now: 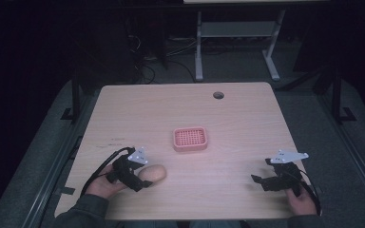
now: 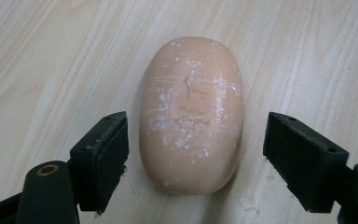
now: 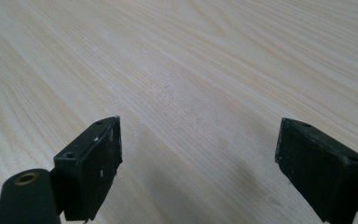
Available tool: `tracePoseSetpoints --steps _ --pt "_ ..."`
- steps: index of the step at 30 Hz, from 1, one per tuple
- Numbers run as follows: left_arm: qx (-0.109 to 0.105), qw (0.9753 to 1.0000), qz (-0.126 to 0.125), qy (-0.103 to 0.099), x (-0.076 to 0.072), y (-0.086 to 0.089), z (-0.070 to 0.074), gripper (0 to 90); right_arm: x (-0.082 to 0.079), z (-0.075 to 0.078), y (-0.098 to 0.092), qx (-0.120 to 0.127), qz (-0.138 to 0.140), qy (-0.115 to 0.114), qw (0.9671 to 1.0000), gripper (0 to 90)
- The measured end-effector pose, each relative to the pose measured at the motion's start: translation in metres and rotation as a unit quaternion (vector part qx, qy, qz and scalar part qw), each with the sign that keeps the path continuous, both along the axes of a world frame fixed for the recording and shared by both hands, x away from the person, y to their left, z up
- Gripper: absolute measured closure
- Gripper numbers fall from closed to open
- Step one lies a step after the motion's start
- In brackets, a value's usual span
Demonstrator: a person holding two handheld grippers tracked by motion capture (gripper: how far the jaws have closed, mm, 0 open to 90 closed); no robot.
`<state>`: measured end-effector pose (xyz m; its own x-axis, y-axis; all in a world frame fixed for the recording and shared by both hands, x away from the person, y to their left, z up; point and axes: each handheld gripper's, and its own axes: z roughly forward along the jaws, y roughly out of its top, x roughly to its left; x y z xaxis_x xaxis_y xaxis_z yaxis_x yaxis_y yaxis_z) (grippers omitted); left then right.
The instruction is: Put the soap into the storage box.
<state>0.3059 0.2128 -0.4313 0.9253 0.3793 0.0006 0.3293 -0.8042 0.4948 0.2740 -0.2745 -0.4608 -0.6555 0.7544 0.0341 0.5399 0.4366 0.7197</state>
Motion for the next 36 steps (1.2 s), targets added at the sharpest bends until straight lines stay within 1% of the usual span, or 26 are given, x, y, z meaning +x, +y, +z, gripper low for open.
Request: tracePoseSetpoints --steps 5,8,9,11,12,16,18,20,21,24,25,27,29,36 --pt "0.004 1.0 -0.005 0.003 0.004 -0.003 -0.001 22.1 0.0 0.0 0.0 0.0 0.0 0.0 1.0 14.1" --pt "0.003 1.0 -0.003 0.007 0.004 -0.004 -0.002 22.1 0.0 0.0 0.0 -0.001 0.0 0.0 1.0 14.1" --pt "0.006 0.9999 -0.006 0.008 0.005 -0.004 -0.002 22.1 0.0 0.0 0.0 0.0 0.0 0.0 1.0 14.1" --pt "0.01 0.9999 -0.008 0.005 0.005 -0.005 -0.002 22.3 0.0 0.0 0.0 0.0 0.0 0.0 1.0 14.1" --pt "0.009 0.9999 -0.007 0.008 0.005 -0.006 -0.002 22.2 0.0 0.0 0.0 0.0 0.0 0.0 1.0 14.1" --pt "0.012 0.9998 -0.011 0.007 0.006 -0.009 -0.001 22.4 0.0 0.0 0.0 0.0 0.0 0.0 1.0 14.1" --pt "0.012 0.9999 -0.009 0.008 0.006 -0.011 -0.002 22.5 0.0 0.0 0.0 0.0 0.0 0.0 1.0 14.1" --pt "0.013 0.9998 -0.013 0.01 0.007 -0.012 -0.002 22.8 0.0 0.0 0.0 0.0 0.0 0.0 1.0 14.1" --pt "0.017 0.9997 -0.015 0.01 0.008 -0.013 -0.003 22.9 0.0 0.0 0.0 -0.001 0.001 -0.001 1.0 14.1" --pt "0.016 0.9997 -0.014 0.012 0.008 -0.013 -0.004 23.0 0.0 0.0 -0.001 -0.001 0.001 -0.001 1.0 14.1" --pt "0.014 0.9997 -0.012 0.017 0.009 -0.015 -0.005 23.0 0.0 0.0 -0.001 -0.001 0.001 -0.001 1.0 14.1" --pt "0.014 0.9997 -0.012 0.017 0.009 -0.015 -0.005 23.1 0.0 0.0 -0.001 0.0 0.002 -0.001 1.0 14.1" --pt "0.018 0.9996 -0.016 0.018 0.01 -0.016 -0.005 23.2 0.0 0.0 -0.001 0.0 0.002 -0.001 1.0 14.1" --pt "0.027 0.9992 -0.018 0.022 0.013 -0.021 -0.007 24.4 0.0 0.0 -0.001 -0.001 0.002 -0.002 1.0 14.2"
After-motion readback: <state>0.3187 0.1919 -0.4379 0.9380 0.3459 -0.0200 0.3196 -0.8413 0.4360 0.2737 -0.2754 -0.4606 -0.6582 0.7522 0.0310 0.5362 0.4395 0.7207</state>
